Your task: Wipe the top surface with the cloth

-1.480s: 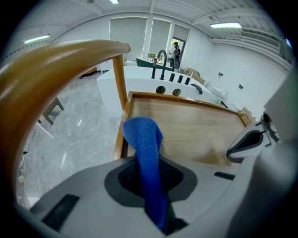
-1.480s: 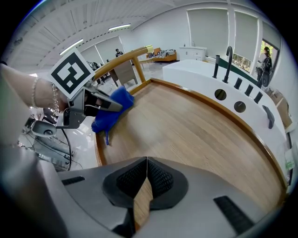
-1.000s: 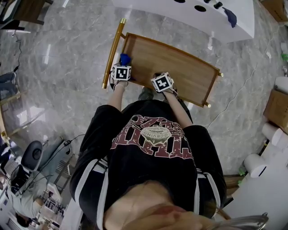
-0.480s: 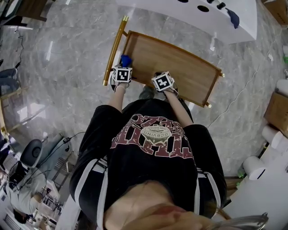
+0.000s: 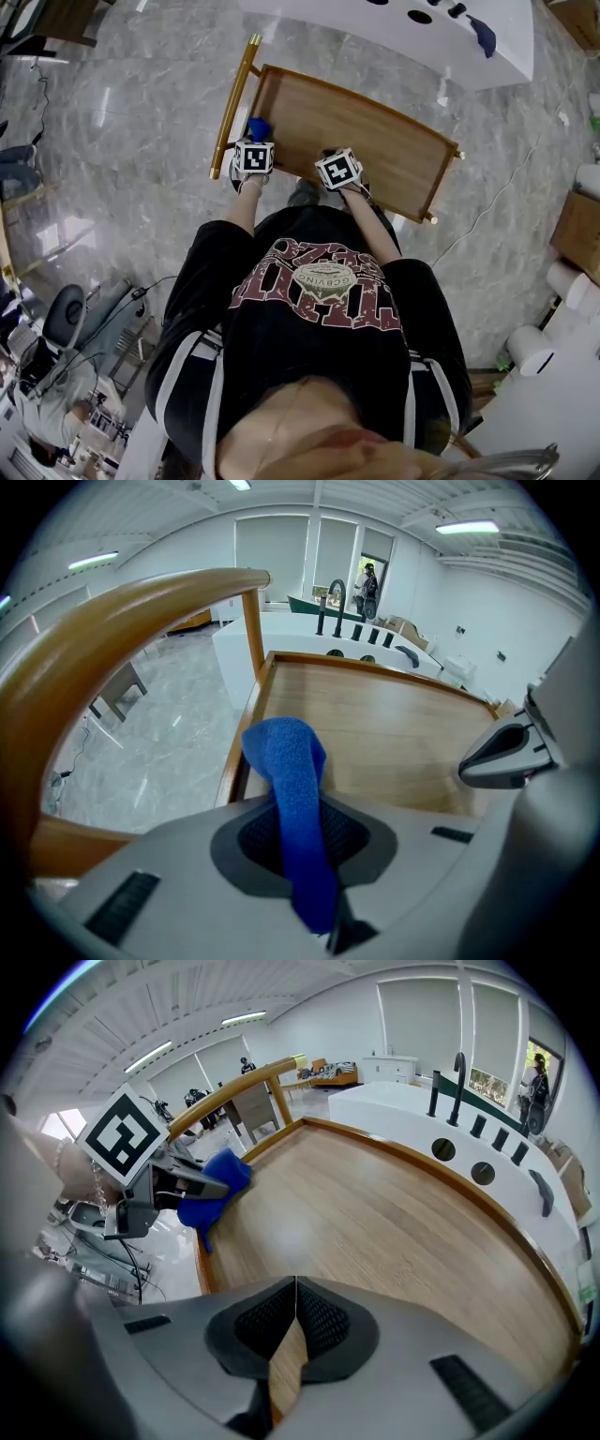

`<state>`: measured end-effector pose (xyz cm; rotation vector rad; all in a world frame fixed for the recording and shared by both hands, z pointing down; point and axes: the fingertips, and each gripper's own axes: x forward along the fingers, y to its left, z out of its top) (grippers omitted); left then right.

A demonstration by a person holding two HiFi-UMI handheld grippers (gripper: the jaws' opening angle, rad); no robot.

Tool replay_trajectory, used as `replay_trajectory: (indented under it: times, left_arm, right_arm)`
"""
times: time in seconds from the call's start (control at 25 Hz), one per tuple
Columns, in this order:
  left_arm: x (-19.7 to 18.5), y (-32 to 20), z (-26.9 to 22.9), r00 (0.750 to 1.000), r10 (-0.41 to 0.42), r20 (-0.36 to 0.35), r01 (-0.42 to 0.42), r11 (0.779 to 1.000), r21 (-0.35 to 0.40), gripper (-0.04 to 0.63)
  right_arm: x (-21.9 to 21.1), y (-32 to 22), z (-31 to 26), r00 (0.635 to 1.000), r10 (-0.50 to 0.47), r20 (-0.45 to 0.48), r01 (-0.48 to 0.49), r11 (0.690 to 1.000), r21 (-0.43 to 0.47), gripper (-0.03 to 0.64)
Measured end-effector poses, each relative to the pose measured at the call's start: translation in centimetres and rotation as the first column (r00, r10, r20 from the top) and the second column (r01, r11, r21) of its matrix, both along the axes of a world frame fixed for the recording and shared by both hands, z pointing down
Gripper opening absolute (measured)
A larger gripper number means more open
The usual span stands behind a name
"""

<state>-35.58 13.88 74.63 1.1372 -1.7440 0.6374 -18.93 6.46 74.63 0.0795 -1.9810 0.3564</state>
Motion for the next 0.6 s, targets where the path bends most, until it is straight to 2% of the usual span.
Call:
replay_trajectory:
  times: [0.16,0.6]
  left_arm:
    - [1.2,-0.4,0.2,1.0,0.015,0.021,-0.015,1.0,-0.008,0.1]
    - [5.7,-1.7,0.6,0.999,0.043,0.003,-0.043,0.999,-0.022,0.1]
  right_arm:
    - [0.4,-0.3,0.0,1.0,-0.001,0.01,0.001,1.0,-0.01,0.018]
    - [2.6,-1.0,0.3,1.0,0.004,0.011,-0.004,1.0,-0.019,0.018]
